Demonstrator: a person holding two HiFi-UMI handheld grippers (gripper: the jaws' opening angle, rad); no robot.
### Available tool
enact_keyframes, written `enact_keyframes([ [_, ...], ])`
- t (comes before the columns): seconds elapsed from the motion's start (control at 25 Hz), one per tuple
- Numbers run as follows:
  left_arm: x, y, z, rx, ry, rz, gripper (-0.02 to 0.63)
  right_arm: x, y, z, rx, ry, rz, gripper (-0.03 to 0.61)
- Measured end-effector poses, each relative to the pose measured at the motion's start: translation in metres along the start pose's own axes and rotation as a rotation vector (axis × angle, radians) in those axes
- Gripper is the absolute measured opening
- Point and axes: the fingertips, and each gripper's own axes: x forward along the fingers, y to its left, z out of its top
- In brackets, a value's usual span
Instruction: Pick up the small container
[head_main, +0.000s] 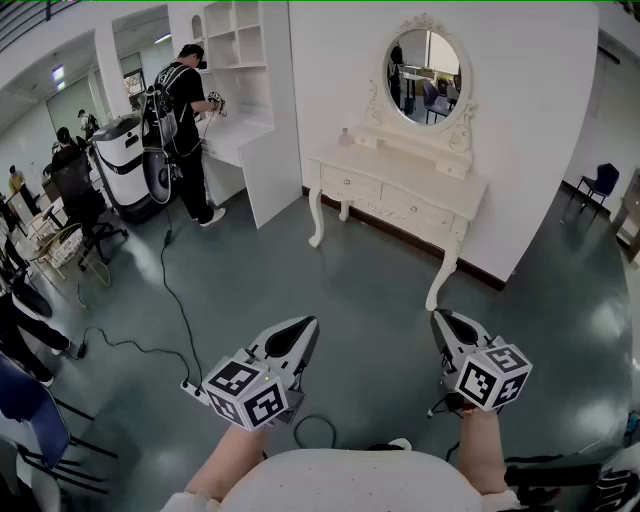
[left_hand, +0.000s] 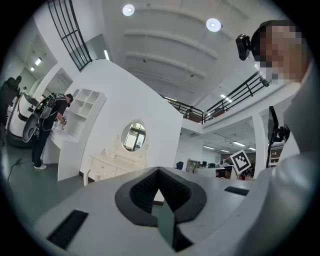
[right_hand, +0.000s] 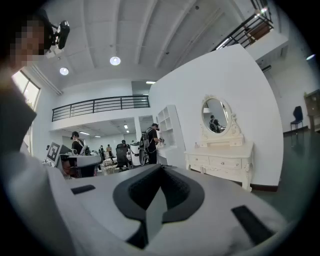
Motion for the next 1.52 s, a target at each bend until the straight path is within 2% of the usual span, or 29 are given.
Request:
enact_keyframes([
  [0.4, 0.002, 0.014, -0.002, -0.026, -0.010, 0.007, 0.002, 0.015, -0.005, -0.005, -0.020, 0.019, -0.025, 0.000],
  [0.52, 0.006, 0.023, -0.004, -0.060, -0.014, 0.015, 0.002, 0.020, -0.013, -0.009, -0.029, 0.033, -0.070, 0.002],
  [0.64, 0.014, 0.031, -0.012, -0.092, -0.005, 0.013, 0.002, 0.024, -0.032, -0.013, 0.007, 0.039, -0.123, 0.002],
  [0.76, 0.024, 0.046, -0.029, -0.104, 0.028, 0.060, 0.002, 0.031, -0.056, -0.027, 0.057, 0.068, -0.160, 0.002],
  [0.92, 0.037, 0.074, -0.043, -0.039, 0.026, 0.136, 0.002, 0.057, -0.083, -0.054, 0.099, 0.130, -0.181, 0.002],
  [1.16, 0.069, 0.121, -0.027, -0.051, -0.012, 0.167, 0.000, 0.139, -0.101, -0.051, 0.050, 0.185, -0.116, 0.002],
  [1.32, 0.107, 0.159, -0.013, -0.064, -0.040, 0.202, 0.000, 0.206, -0.117, -0.030, 0.005, 0.192, -0.039, 0.002],
  [1.52, 0.164, 0.182, 0.012, -0.045, -0.101, 0.164, 0.000, 0.264, -0.152, 0.011, -0.031, 0.150, -0.008, 0.002],
])
